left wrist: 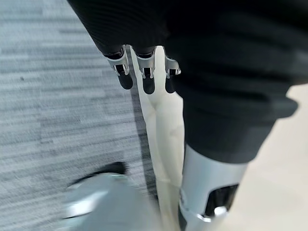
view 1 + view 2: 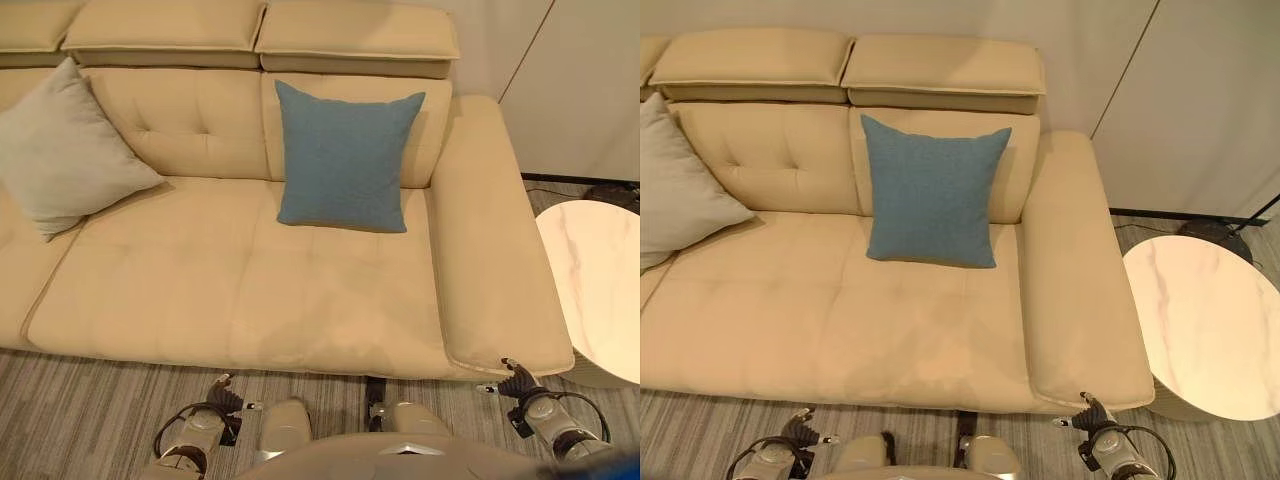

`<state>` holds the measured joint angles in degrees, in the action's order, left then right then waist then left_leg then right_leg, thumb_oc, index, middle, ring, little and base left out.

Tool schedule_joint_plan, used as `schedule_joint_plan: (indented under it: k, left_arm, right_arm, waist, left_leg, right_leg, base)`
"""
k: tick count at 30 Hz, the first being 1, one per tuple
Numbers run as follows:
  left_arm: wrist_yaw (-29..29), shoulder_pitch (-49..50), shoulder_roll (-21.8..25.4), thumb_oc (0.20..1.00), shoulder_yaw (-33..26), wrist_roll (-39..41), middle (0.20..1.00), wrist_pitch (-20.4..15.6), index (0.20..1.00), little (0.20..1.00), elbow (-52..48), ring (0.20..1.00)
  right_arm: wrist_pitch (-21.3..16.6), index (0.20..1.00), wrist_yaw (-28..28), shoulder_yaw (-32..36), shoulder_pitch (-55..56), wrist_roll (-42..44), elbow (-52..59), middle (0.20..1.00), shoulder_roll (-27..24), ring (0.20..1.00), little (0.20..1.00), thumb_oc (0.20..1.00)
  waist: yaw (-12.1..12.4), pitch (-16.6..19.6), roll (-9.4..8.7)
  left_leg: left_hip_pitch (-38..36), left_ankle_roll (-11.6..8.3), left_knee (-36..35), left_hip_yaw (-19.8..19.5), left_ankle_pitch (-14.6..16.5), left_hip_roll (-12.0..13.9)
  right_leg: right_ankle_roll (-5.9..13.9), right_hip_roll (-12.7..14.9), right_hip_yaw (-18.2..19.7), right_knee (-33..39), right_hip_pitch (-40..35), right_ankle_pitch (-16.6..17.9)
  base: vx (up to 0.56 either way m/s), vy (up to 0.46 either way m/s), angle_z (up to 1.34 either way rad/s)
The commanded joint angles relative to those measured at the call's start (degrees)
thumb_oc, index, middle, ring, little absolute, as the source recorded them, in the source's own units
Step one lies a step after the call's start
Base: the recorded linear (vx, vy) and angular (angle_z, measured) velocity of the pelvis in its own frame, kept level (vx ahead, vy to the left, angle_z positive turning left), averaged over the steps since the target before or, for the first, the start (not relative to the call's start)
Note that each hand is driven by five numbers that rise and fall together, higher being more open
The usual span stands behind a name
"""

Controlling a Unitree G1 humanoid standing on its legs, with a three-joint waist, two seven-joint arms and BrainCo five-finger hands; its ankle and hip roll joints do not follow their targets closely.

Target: Pick up all the scattered cushions and arrange them neatly on the sofa.

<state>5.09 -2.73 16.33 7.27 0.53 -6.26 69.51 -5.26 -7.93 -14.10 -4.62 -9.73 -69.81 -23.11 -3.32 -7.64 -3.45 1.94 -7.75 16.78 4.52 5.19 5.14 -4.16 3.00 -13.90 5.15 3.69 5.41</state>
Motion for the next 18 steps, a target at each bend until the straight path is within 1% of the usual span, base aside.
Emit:
schedule_joint_plan:
  k: [1, 2, 3, 4, 6, 7, 8, 9, 11, 12, 13, 14, 15, 16, 17, 18]
  left_arm:
    - [0.3, 2.1, 1.0, 1.0, 1.2, -1.0, 1.0, 0.1, 1.0, 1.0, -1.1, 1.0]
    - [0.3, 2.1, 1.0, 1.0, 1.2, -1.0, 1.0, 0.1, 1.0, 1.0, -1.1, 1.0]
    - [0.4, 1.7, 0.8, 1.0, 1.3, -0.8, 1.0, 0.1, 1.0, 1.0, -1.0, 1.0]
    - [0.8, 1.3, 0.6, 1.0, 1.6, -1.1, 1.0, 0.3, 1.0, 1.0, -0.7, 1.0]
    - [0.8, 1.4, 0.5, 1.0, 1.0, -1.2, 1.0, 0.5, 1.0, 1.0, 0.1, 1.0]
    - [0.8, 1.4, 0.6, 1.0, 1.0, -1.2, 1.0, 0.5, 1.0, 1.0, 0.1, 1.0]
    - [1.0, 1.1, 0.9, 1.0, 0.8, -1.5, 1.0, 0.7, 1.0, 1.0, 1.2, 1.0]
    - [1.3, 0.7, 1.4, 1.0, 0.9, -1.5, 1.0, 0.7, 1.0, 1.0, 1.3, 1.0]
    - [1.4, 0.6, 1.9, 1.0, 1.0, -1.9, 1.0, 0.8, 1.0, 1.0, 1.3, 1.0]
    - [1.4, 0.7, 2.4, 1.0, 1.0, -2.0, 1.0, 0.9, 1.0, 1.0, 1.3, 1.0]
    - [1.3, 0.7, 2.9, 1.0, 1.2, -2.1, 1.0, 0.9, 1.0, 1.0, 1.2, 1.0]
    - [1.3, 0.7, 3.0, 1.0, 1.2, -2.1, 1.0, 0.9, 1.0, 1.0, 1.1, 1.0]
    - [1.3, 0.9, 3.3, 1.0, 1.0, -1.8, 1.0, 0.8, 1.0, 1.0, 0.6, 1.0]
    - [1.5, 0.7, 3.4, 1.0, 0.8, -1.4, 1.0, 0.6, 1.0, 1.0, 0.4, 1.0]
    - [1.7, 0.8, 3.2, 1.0, 0.7, -1.0, 1.0, 0.5, 1.0, 1.0, 0.2, 1.0]
    - [1.7, 0.8, 3.2, 1.0, 0.6, -0.7, 1.0, 0.5, 1.0, 1.0, 0.1, 1.0]
  right_arm:
    - [0.9, 1.0, -0.4, 0.7, 0.2, 0.7, -1.7, 1.0, 0.7, 1.0, 1.0, 1.0]
    - [0.9, 1.0, -0.4, 0.7, 0.2, 0.7, -1.7, 1.0, 0.6, 1.0, 1.0, 1.0]
    - [1.1, 1.0, -0.7, 0.5, -0.3, 0.6, -1.9, 1.0, 0.8, 1.0, 1.0, 1.0]
    - [1.4, 1.0, -0.9, 0.0, -0.8, 0.1, -2.1, 1.0, 1.5, 1.0, 1.0, 1.0]
    - [2.0, 1.0, -0.8, -1.2, -1.5, -1.4, -1.8, 1.0, 2.4, 1.0, 1.0, 1.0]
    - [2.0, 1.0, -0.8, -1.2, -1.6, -1.4, -1.8, 1.0, 2.4, 1.0, 1.0, 1.0]
    - [2.5, 1.0, -0.8, -2.1, -2.3, -2.5, -1.4, 1.0, 3.3, 1.0, 1.0, 1.0]
    - [2.5, 1.0, -0.9, -2.5, -2.4, -2.6, -1.2, 1.0, 3.4, 1.0, 1.0, 1.0]
    - [2.4, 1.0, -0.7, -2.6, -2.0, -2.4, -1.5, 1.0, 3.6, 1.0, 1.0, 1.0]
    - [2.3, 1.0, -0.8, -2.6, -1.4, -1.7, -1.6, 1.0, 3.9, 1.0, 1.0, 1.0]
    - [2.1, 1.0, -0.8, -2.4, -0.7, -0.8, -1.7, 1.0, 4.3, 1.0, 1.0, 1.0]
    - [2.0, 1.0, -0.7, -2.4, -0.5, -0.6, -1.7, 1.0, 4.4, 1.0, 1.0, 1.0]
    - [2.0, 1.0, -1.0, -2.4, -0.2, -0.7, -1.6, 1.0, 4.3, 1.0, 1.0, 1.0]
    - [1.9, 1.0, -1.1, -2.5, -0.2, -0.7, -1.2, 1.0, 4.4, 1.0, 1.0, 1.0]
    - [1.9, 1.0, -1.0, -2.7, 0.1, -0.6, -0.9, 1.0, 4.4, 1.0, 1.0, 1.0]
    - [1.9, 1.0, -1.2, -2.8, 0.1, -0.7, -1.0, 1.0, 4.3, 1.0, 1.0, 1.0]
  waist:
    - [-0.3, 3.7, 0.44]
    - [-0.3, 3.7, 0.44]
    - [-0.3, 3.7, 0.52]
    - [0.0, 3.3, 0.24]
    - [0.6, 2.6, -0.18]
    - [0.7, 2.6, -0.22]
    - [0.7, 1.4, -0.33]
    - [0.7, 1.0, -0.41]
    - [1.0, 0.9, -0.4]
    - [1.4, 1.3, -0.25]
    - [1.9, 2.1, -0.25]
    - [2.0, 2.7, -0.38]
    - [2.9, 3.6, -1.0]
    - [3.1, 3.9, -1.23]
    - [2.9, 4.1, -1.34]
    - [2.8, 4.0, -1.36]
  left_leg:
    - [-1.4, 3.55, -8.4, 0.9, 3.7, -2.6]
    - [-1.5, 3.58, -8.6, 0.9, 3.6, -2.6]
    - [-1.8, 3.92, -10.4, 0.3, 3.5, -3.3]
    - [-1.6, 4.54, -12.1, -0.4, 3.0, -4.4]
    - [-1.6, 5.67, -14.6, -0.8, 2.1, -5.8]
    - [-1.6, 5.69, -14.7, -0.8, 2.0, -5.8]
    - [-0.8, 6.4, -15.2, -1.0, 0.9, -6.0]
    - [0.0, 6.76, -14.8, -1.4, 0.7, -6.2]
    - [1.0, 7.31, -14.2, -1.8, 0.4, -6.6]
    - [1.8, 7.6, -14.2, -2.3, -0.3, -6.5]
    - [2.4, 7.64, -14.7, -3.2, -1.2, -6.4]
    - [3.1, 7.54, -14.9, -3.6, -1.7, -6.5]
    - [4.0, 7.0, -15.2, -3.9, -2.3, -6.6]
    - [4.5, 6.68, -15.5, -4.0, -2.8, -6.5]
    - [5.5, 6.0, -15.5, -4.4, -3.9, -6.1]
    - [6.1, 5.61, -15.5, -4.7, -4.5, -5.9]
  right_leg:
    - [10.66, 3.3, 1.8, -2.7, 2.2, -3.5]
    - [10.68, 3.3, 1.8, -2.7, 2.2, -3.5]
    - [11.07, 3.6, 2.0, -2.9, 3.1, -2.9]
    - [11.99, 4.6, 1.9, -3.2, 4.6, -1.1]
    - [13.16, 5.6, 1.7, -4.1, 6.7, 0.1]
    - [13.17, 5.6, 1.8, -4.1, 6.7, 0.1]
    - [14.42, 6.1, 4.0, -6.6, 9.1, 0.3]
    - [14.45, 5.7, 5.9, -7.8, 9.4, -0.6]
    - [13.77, 4.4, 9.0, -10.6, 8.6, -2.5]
    - [12.98, 3.2, 10.0, -13.2, 6.9, -4.7]
    - [12.4, 1.3, 11.5, -15.3, 4.4, -7.5]
    - [12.32, 0.5, 12.1, -15.2, 3.5, -8.2]
    - [11.91, 0.1, 12.2, -12.5, 0.5, -9.2]
    - [11.63, 0.2, 12.2, -11.0, -0.1, -9.4]
    - [10.8, -0.7, 13.2, -8.9, -0.2, -10.0]
    - [10.53, -1.3, 13.7, -7.6, -0.3, -9.9]
  base:
    - [-0.08, 0.15, 0.45]
    - [-0.1, 0.151, 0.31]
    - [-0.14, 0.166, 0.27]
    - [-0.18, 0.215, 0.02]
    - [-0.19, 0.187, -0.07]
    - [-0.25, 0.172, -0.14]
    - [-0.23, 0.098, -0.12]
    - [-0.29, 0.113, -0.15]
    - [-0.17, 0.029, 0.03]
    - [-0.19, -0.022, 0.21]
    - [-0.18, -0.057, 0.28]
    - [-0.13, -0.137, 0.72]
    - [-0.1, -0.168, 0.71]
    - [-0.12, -0.228, 0.48]
    - [-0.12, -0.19, 0.0]
    - [-0.12, -0.18, 0.21]
